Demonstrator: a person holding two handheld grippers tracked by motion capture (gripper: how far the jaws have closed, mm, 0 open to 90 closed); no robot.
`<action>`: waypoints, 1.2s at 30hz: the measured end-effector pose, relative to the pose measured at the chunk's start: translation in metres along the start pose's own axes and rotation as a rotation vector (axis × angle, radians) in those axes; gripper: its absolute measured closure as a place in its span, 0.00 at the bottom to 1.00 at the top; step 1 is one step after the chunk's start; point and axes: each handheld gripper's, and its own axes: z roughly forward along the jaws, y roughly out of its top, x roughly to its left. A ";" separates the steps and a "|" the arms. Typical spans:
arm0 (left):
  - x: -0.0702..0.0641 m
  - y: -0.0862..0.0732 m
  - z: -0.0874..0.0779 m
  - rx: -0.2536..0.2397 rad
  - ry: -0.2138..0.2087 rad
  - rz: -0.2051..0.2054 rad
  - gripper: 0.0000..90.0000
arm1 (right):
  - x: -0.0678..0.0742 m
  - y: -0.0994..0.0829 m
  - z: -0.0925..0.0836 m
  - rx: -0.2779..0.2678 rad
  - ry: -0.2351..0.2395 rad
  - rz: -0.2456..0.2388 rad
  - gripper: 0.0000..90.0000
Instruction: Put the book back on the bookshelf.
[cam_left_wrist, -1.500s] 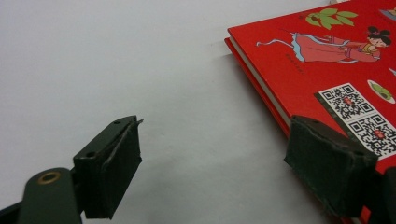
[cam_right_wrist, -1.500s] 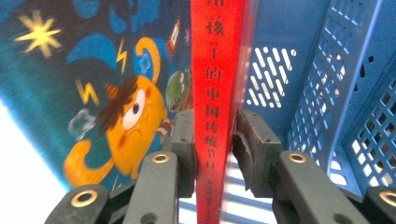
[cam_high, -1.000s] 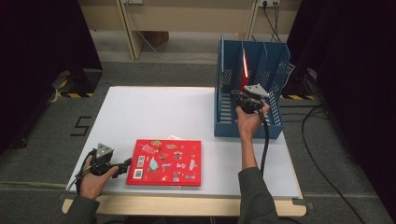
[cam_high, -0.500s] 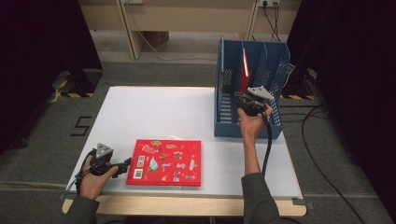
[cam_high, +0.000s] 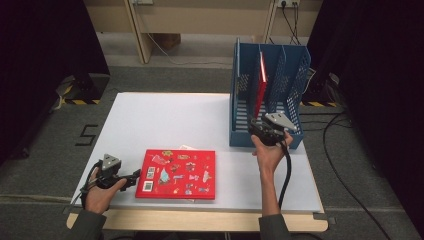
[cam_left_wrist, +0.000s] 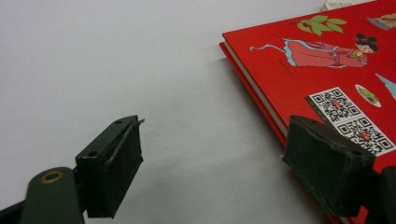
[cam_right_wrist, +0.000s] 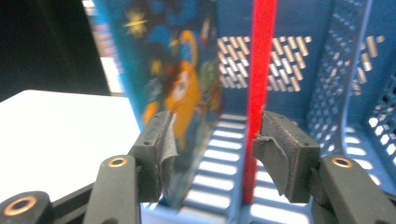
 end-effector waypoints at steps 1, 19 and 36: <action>0.000 0.000 -0.001 -0.001 0.002 0.001 0.20 | 0.003 -0.002 -0.004 0.003 0.012 0.007 0.50; -0.010 0.002 -0.002 -0.013 -0.083 -0.007 0.23 | 0.050 -0.068 -0.041 0.092 0.135 0.019 0.45; -0.023 0.002 0.000 0.016 -0.232 -0.005 0.29 | 0.081 -0.098 -0.039 0.200 0.226 0.027 0.41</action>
